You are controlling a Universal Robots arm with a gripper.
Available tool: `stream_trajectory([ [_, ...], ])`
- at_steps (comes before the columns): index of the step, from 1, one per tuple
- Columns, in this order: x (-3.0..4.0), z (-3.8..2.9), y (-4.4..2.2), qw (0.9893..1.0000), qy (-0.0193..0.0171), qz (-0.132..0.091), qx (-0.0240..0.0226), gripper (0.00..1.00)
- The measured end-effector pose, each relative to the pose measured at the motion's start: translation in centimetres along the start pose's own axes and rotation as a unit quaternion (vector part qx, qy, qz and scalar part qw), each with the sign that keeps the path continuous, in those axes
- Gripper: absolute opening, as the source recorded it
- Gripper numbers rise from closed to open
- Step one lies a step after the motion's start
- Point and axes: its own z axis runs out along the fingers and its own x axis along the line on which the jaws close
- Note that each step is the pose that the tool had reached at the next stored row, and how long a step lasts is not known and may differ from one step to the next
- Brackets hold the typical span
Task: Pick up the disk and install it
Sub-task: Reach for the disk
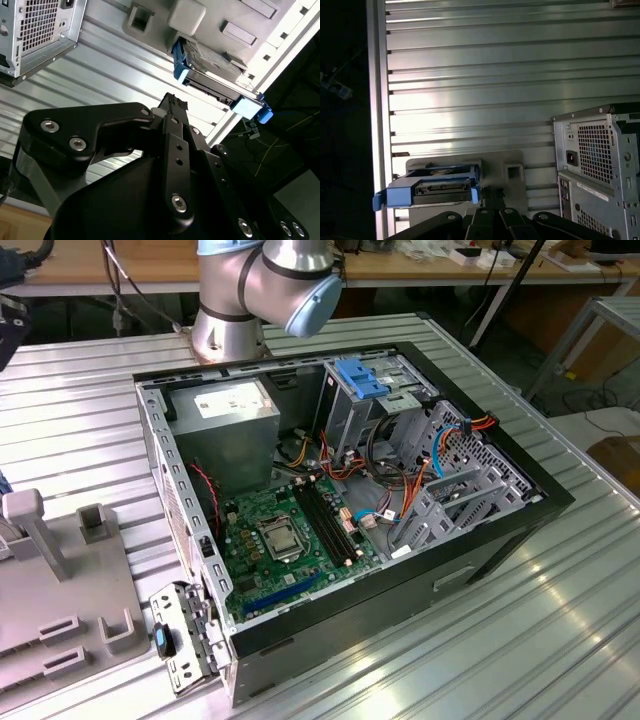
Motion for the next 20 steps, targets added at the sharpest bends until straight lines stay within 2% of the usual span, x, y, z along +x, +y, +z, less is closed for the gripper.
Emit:
stream_trajectory([
  [5, 2.68, -0.05, -0.05, 1.0, -0.0001, 0.0, -0.0001, 0.11],
  [7, 3.3, -0.07, -0.1, 1.0, 0.0002, -0.002, -0.0003, 0.11],
  [10, 3.88, -0.07, -0.15, 1.0, 0.0003, -0.007, -0.0007, 0.11],
  [20, 7.37, -0.17, -0.76, 1.0, 0.0005, -0.009, -0.0016, 0.11],
])
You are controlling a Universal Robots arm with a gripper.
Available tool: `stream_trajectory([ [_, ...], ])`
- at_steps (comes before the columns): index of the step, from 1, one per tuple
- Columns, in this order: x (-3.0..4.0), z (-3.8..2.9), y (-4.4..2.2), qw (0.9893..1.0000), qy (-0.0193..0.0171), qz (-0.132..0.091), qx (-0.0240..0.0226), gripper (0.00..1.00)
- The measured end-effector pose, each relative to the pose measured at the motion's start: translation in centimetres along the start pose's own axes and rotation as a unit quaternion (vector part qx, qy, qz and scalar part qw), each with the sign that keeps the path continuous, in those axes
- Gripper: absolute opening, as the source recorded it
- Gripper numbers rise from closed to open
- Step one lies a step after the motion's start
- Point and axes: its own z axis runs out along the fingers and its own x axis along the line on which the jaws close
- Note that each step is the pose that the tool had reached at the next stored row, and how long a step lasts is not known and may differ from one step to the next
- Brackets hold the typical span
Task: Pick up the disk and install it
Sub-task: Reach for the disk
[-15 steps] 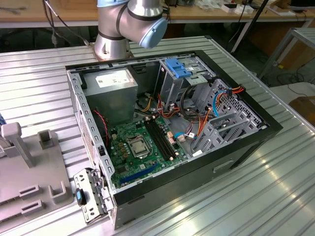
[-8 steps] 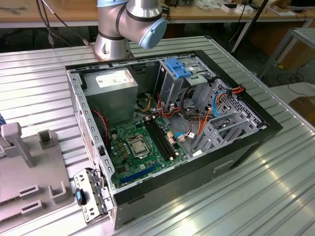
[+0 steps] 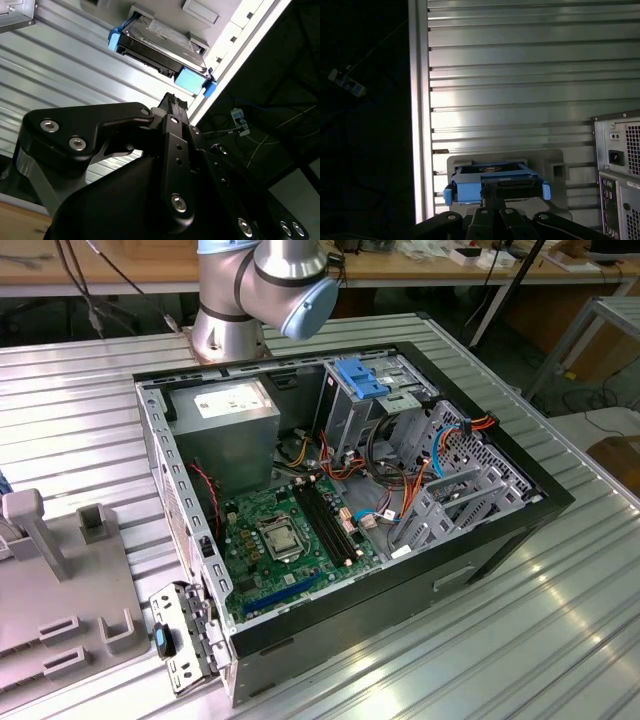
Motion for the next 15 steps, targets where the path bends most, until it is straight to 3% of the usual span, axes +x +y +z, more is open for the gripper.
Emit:
stream_trajectory([
  [5, 1.96, -0.05, -0.2, 1.0, 0.0, -0.001, -0.0003, 0.11],
  [15, 2.2, -0.06, -0.22, 1.0, 0.0001, -0.001, -0.0003, 0.11],
])
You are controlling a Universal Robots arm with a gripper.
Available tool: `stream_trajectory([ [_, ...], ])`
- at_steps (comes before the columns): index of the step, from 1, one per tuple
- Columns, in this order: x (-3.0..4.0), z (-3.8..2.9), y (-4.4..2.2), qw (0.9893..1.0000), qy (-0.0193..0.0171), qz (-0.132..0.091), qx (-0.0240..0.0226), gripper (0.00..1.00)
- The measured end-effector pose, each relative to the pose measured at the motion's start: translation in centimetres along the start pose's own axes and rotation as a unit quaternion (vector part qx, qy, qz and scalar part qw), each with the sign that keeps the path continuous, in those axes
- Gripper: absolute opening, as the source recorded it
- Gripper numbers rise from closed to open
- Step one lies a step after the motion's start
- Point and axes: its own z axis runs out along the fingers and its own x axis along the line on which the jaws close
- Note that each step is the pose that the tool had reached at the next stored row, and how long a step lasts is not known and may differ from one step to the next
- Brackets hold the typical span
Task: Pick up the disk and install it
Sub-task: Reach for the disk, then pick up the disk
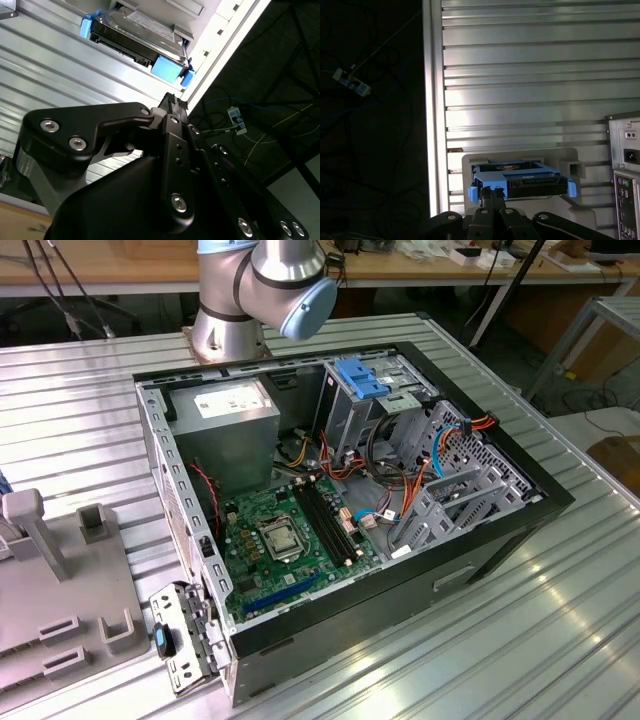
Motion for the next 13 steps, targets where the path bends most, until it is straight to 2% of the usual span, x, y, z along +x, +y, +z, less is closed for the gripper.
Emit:
stream_trajectory([
  [9, 0.05, 0.0, 0.0, 1.0, 0.0001, -0.003, -0.0001, 0.11],
  [13, 0.08, 0.0, 0.0, 0.9992, 0.0019, -0.041, -0.001, 0.11],
])
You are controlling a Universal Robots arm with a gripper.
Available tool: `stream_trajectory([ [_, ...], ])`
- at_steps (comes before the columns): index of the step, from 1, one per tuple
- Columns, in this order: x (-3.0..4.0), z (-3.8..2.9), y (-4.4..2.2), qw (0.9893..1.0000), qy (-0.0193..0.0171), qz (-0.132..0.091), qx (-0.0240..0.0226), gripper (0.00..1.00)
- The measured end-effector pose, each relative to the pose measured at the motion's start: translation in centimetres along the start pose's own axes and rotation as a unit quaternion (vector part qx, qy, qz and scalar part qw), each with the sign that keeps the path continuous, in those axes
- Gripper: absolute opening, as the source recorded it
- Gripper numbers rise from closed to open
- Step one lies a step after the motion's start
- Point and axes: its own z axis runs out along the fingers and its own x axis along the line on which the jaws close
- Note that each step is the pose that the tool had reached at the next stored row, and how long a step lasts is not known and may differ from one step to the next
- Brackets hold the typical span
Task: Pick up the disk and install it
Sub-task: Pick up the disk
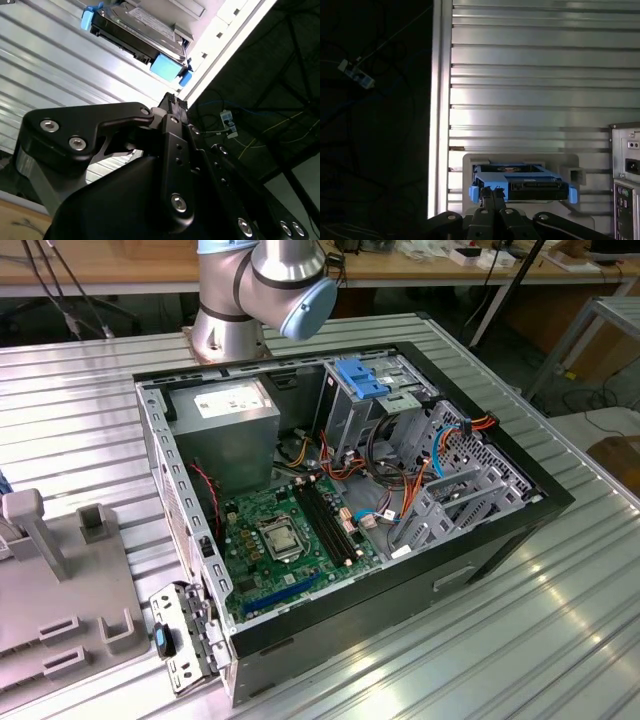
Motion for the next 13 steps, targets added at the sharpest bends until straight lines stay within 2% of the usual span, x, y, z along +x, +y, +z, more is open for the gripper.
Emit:
stream_trajectory([
  [3, 0.0, 0.01, 0.0, 0.9995, 0.0014, -0.031, -0.0008, 0.11],
  [7, 0.0, 0.01, 0.0, 0.9979, 0.0031, -0.065, -0.0016, 0.11],
  [9, 0.01, 0.0, 0.0, 0.9958, 0.0043, -0.091, -0.0022, 0.11],
  [11, 0.01, 0.01, 0.0, 0.9943, 0.005, -0.107, -0.0026, 0.11],
  [12, 0.01, 0.0, 0.0, 0.9931, 0.0056, -0.117, -0.0028, 0.11],
  [13, 0.01, 0.0, 0.0, 0.9912, 0.0063, -0.132, -0.0032, 0.11],
])
